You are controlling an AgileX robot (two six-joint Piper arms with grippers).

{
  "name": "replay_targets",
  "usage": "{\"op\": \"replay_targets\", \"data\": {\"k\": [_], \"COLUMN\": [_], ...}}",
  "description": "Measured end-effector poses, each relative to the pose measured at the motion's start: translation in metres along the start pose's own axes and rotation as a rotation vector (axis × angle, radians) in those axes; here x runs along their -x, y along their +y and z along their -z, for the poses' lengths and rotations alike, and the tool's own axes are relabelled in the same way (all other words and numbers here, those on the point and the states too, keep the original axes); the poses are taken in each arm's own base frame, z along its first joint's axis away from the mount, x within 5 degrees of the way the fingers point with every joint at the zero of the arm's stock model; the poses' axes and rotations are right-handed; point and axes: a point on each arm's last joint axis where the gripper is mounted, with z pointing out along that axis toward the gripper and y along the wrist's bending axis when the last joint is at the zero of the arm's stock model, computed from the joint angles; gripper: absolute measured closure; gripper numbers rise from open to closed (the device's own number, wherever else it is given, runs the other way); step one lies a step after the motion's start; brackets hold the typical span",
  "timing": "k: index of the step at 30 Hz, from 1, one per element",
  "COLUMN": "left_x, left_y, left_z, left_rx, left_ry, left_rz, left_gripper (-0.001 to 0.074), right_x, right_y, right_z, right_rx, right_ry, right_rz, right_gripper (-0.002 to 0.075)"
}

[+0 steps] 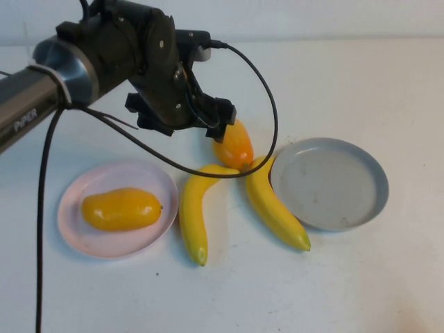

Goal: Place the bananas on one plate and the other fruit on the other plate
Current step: Put one type of fruit in the left plate

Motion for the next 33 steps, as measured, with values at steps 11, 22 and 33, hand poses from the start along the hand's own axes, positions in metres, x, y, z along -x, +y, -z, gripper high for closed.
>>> {"op": "replay_targets", "data": {"k": [11, 22, 33], "left_x": [-0.002, 0.003, 0.000], "left_y": [-0.003, -0.008, -0.008], "left_z": [-0.044, -0.063, -0.064], "left_rx": [-0.030, -0.090, -0.086], "left_ry": [0.026, -0.034, -0.003], "left_rz": [0.046, 0.095, 0.038], "left_gripper": [0.0066, 0.0066, 0.0066], "right_x": [0.000, 0.001, 0.001], "right_y": [0.001, 0.002, 0.002], "right_z": [0.000, 0.000, 0.000], "right_rx": [0.012, 0.027, 0.027], "right_ry": [-0.004, -0.009, -0.009], "right_rz": [0.032, 0.002, 0.002], "right_gripper": [0.0743, 0.0743, 0.0743]}}
